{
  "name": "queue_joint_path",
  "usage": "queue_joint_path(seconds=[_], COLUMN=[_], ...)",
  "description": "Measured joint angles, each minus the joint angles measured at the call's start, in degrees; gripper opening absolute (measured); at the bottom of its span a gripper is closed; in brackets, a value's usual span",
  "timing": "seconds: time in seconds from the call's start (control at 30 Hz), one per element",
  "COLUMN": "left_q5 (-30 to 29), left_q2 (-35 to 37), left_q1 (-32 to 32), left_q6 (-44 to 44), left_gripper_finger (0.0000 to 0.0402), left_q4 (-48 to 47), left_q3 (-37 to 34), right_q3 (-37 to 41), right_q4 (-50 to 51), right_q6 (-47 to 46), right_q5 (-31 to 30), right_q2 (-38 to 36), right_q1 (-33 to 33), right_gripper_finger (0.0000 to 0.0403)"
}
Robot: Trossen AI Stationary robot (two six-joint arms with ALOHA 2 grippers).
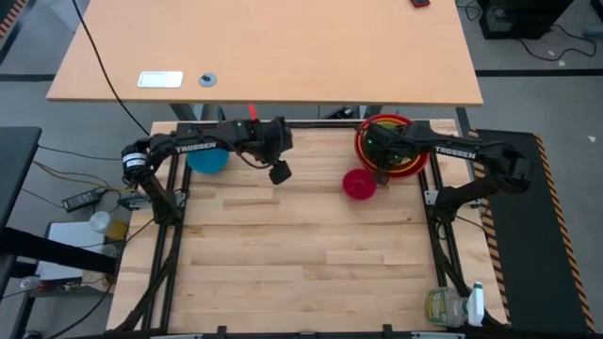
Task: Nest bowls inside each other
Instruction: Stack the green bowl into the orange bowl, then stack the blue bowl into the green bowl
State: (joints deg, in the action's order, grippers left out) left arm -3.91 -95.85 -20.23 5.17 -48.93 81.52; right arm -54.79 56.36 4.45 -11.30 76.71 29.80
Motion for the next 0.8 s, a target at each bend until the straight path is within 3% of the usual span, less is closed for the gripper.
queue_joint_path(seconds=[0.13, 0.27, 0.53, 0.8], left_q5=[-1.18, -1.19, -0.77, 1.90], left_q2=[0.00, 0.27, 4.70, 10.42], left_q1=[-0.59, -0.61, -2.01, -6.44], left_q6=[0.19, 0.77, 3.74, 8.30], left_gripper_finger=[0.0279, 0.0279, 0.0279, 0.0279], left_q4=[-3.11, -7.66, -11.67, -13.43], left_q3=[0.00, 0.00, -0.53, -9.52], right_q3=[2.26, 1.94, -9.74, -19.44], right_q4=[-2.74, -1.20, 7.54, 10.46], right_q6=[0.06, -0.65, -3.41, -3.68], right_q5=[1.91, 2.59, 6.14, 6.40], right_q2=[0.00, 0.05, 0.00, -0.11], right_q1=[0.76, 2.20, 4.21, 4.52], right_gripper_finger=[0.0070, 0.0126, 0.0239, 0.0320])
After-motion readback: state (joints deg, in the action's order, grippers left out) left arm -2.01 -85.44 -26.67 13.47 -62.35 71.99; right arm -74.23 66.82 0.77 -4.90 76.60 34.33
